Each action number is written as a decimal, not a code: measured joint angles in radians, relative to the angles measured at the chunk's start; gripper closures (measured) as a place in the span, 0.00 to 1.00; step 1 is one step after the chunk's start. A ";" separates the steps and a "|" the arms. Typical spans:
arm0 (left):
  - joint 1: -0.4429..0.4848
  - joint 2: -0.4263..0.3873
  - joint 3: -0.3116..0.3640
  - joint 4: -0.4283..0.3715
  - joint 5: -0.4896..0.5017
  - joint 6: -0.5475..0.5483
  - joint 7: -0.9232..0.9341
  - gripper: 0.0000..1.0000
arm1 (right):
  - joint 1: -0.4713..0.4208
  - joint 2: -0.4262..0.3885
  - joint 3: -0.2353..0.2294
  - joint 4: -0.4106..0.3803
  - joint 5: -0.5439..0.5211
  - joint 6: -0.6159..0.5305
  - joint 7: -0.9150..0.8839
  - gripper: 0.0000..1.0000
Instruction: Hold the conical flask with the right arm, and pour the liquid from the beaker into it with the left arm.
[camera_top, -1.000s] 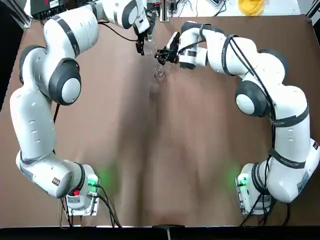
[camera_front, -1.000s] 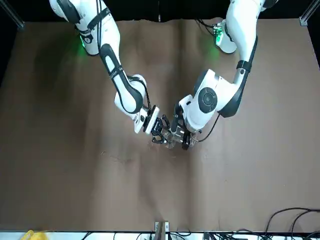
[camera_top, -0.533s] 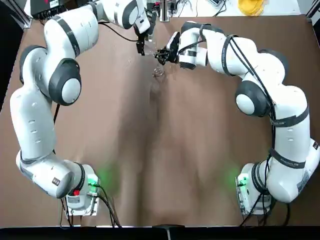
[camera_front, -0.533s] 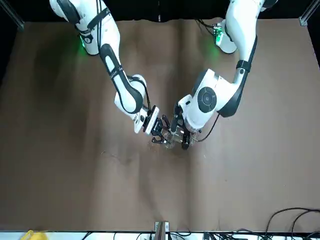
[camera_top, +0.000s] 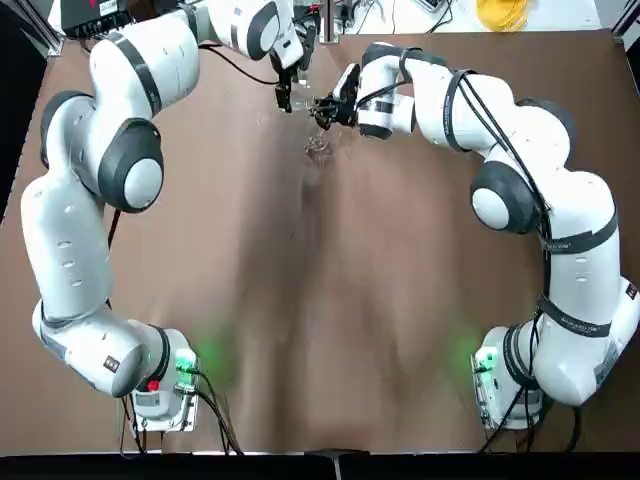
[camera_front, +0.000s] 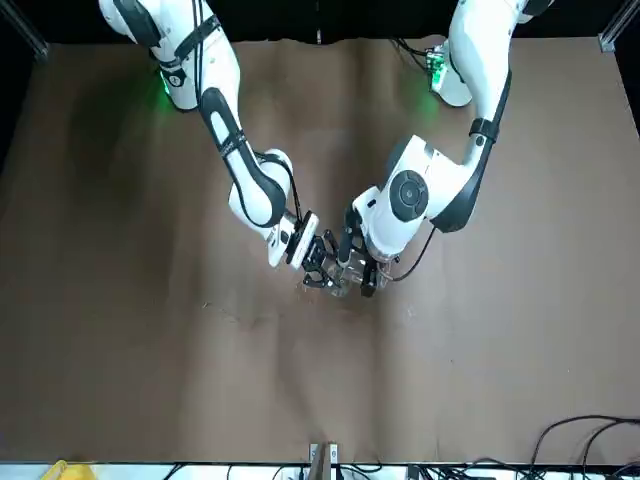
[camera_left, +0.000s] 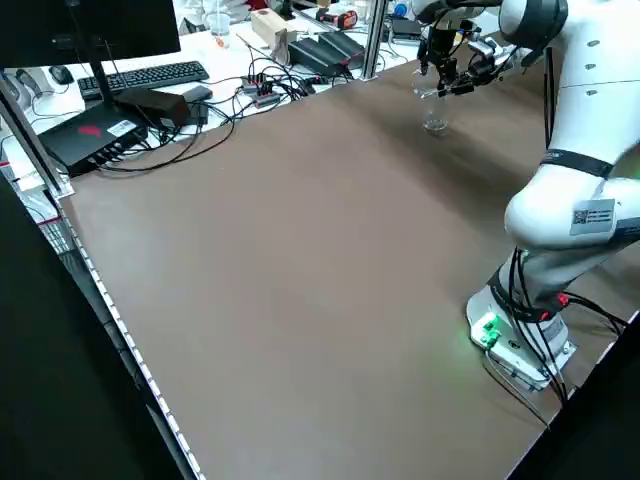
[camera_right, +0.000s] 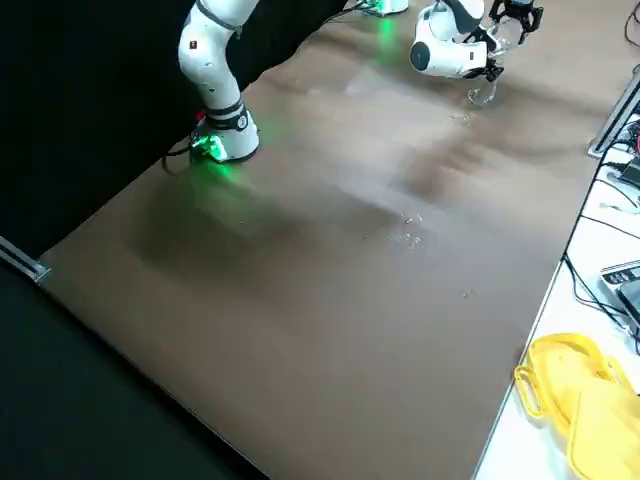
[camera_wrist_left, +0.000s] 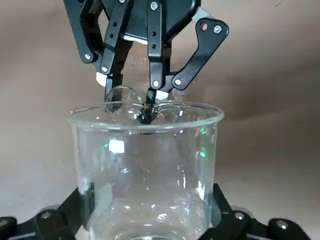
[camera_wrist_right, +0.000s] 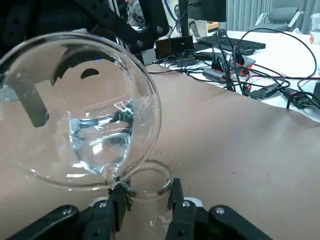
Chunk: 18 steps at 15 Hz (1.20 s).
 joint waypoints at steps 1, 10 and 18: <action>0.000 0.000 0.000 0.000 0.000 0.000 0.000 0.02 | 0.000 0.000 0.000 0.000 0.000 0.000 0.000 0.61; 0.022 -0.003 -0.003 0.003 -0.071 0.002 -0.008 0.02 | 0.000 0.000 0.002 0.004 0.004 0.000 0.000 0.61; 0.211 -0.009 -0.090 0.006 -0.502 0.003 0.201 0.02 | 0.000 0.000 -0.001 0.005 0.006 0.001 0.000 0.61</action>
